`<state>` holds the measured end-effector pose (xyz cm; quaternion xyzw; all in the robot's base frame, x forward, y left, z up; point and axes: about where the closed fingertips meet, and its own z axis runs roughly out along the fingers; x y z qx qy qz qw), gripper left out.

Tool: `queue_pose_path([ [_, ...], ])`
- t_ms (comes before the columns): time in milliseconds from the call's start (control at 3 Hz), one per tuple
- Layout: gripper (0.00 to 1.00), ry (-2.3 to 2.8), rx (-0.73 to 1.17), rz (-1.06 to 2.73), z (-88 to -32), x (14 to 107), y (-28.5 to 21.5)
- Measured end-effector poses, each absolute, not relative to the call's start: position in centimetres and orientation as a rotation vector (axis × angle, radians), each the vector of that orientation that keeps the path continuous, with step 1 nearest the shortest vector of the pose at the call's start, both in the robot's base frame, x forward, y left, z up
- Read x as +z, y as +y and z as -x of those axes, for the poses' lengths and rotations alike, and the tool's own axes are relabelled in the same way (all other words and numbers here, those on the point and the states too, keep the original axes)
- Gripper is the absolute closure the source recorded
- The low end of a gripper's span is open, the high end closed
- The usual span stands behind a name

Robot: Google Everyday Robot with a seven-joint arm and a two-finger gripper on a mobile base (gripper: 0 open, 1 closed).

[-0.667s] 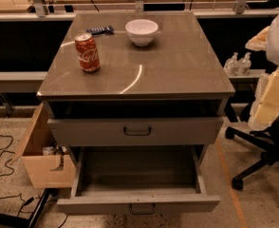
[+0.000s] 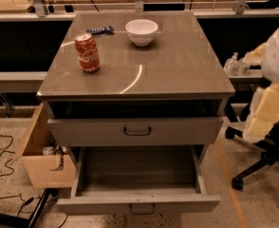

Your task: Close middle drawer

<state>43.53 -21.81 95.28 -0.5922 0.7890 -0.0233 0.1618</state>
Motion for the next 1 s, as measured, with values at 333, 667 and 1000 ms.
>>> queue_pose_path([
  [333,0.0,2.288,0.042,1.637,-42.3,88.5,-21.8],
  [667,0.0,2.32,0.146,1.617,-40.7,82.4,-21.4],
  [1000,0.0,2.349,0.24,1.637,-39.6,77.7,-20.8],
])
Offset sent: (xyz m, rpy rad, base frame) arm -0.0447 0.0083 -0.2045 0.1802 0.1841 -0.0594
